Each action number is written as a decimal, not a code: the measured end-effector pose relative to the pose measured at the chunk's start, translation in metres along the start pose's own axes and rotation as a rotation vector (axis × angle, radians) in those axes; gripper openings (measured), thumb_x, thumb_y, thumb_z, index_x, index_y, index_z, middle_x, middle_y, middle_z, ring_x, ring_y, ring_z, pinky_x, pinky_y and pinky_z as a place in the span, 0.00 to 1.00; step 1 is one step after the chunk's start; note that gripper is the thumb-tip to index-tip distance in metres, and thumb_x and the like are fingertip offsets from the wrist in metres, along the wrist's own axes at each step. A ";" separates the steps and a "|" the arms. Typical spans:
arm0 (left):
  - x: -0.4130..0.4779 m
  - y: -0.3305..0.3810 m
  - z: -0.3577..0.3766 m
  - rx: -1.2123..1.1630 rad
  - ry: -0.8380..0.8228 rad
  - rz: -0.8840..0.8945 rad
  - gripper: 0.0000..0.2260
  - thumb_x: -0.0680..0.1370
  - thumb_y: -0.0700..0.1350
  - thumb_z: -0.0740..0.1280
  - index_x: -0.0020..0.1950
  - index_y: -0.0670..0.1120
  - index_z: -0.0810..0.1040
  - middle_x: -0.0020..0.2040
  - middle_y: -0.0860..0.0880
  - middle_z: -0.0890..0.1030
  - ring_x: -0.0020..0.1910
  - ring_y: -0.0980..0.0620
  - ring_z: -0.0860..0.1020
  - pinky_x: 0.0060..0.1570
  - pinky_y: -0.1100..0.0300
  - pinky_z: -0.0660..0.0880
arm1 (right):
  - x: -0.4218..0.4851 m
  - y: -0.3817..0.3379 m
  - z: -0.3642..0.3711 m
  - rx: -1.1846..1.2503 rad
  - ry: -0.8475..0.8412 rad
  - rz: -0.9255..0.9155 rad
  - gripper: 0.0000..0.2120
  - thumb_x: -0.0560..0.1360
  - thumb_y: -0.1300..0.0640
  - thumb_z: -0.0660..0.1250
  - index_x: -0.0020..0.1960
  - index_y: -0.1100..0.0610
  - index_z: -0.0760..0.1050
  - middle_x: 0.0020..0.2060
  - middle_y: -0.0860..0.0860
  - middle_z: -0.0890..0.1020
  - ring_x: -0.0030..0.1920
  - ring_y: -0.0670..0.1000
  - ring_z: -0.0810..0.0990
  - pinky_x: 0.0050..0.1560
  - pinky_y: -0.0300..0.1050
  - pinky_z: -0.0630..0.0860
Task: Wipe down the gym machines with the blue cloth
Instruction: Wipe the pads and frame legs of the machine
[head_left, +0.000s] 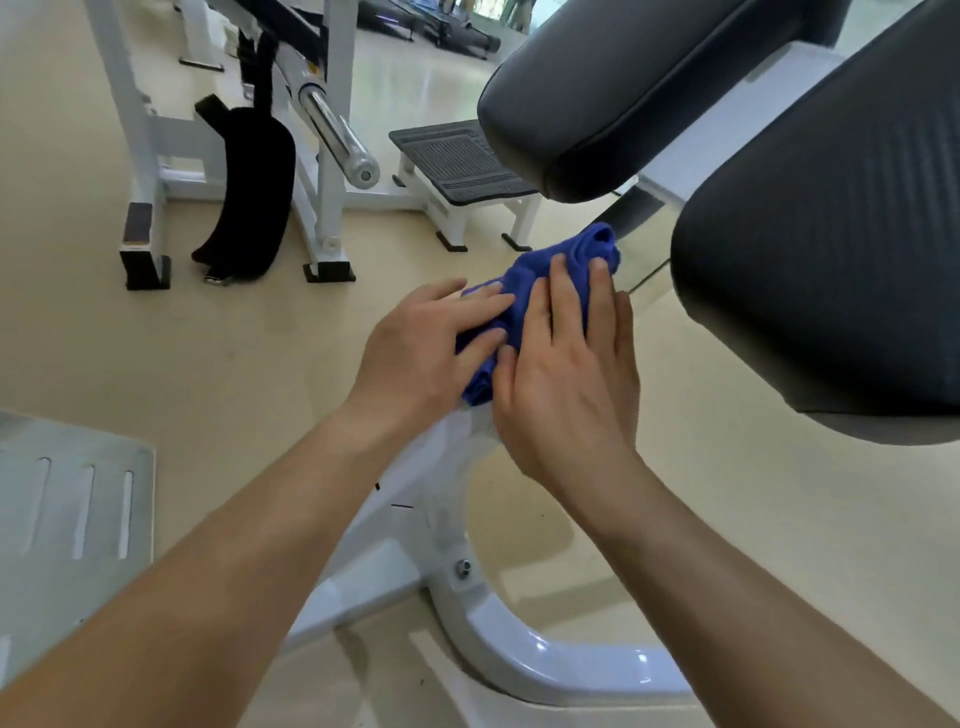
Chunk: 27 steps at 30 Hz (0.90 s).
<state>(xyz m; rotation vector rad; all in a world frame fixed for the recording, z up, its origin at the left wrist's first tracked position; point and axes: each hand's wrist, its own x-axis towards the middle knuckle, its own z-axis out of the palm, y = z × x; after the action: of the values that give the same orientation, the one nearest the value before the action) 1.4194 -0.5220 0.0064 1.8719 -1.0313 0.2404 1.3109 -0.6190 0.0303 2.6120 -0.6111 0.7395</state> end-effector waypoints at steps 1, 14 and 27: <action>-0.007 0.001 0.000 -0.055 0.041 -0.002 0.18 0.78 0.45 0.68 0.68 0.56 0.77 0.65 0.57 0.79 0.68 0.57 0.73 0.66 0.54 0.72 | -0.005 -0.002 0.001 0.040 0.002 -0.017 0.30 0.81 0.47 0.47 0.76 0.62 0.63 0.77 0.58 0.63 0.79 0.61 0.52 0.78 0.57 0.49; -0.082 -0.046 0.009 -0.001 -0.001 -0.103 0.22 0.82 0.54 0.54 0.77 0.56 0.62 0.77 0.61 0.60 0.78 0.59 0.56 0.70 0.65 0.60 | -0.009 -0.016 -0.004 -0.004 -0.145 -0.476 0.27 0.79 0.50 0.55 0.73 0.63 0.70 0.72 0.59 0.72 0.76 0.61 0.64 0.78 0.60 0.54; -0.049 -0.006 0.009 -0.166 0.073 -0.019 0.20 0.78 0.54 0.63 0.67 0.50 0.78 0.71 0.53 0.74 0.72 0.56 0.70 0.69 0.54 0.70 | -0.035 -0.008 -0.029 0.280 -0.019 -0.053 0.22 0.76 0.52 0.60 0.68 0.57 0.71 0.76 0.57 0.66 0.78 0.58 0.60 0.77 0.55 0.58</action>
<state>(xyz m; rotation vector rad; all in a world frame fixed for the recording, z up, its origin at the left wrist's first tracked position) 1.3909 -0.5005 -0.0292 1.7105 -0.9541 0.2047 1.2764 -0.5886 0.0323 2.8797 -0.4698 0.8373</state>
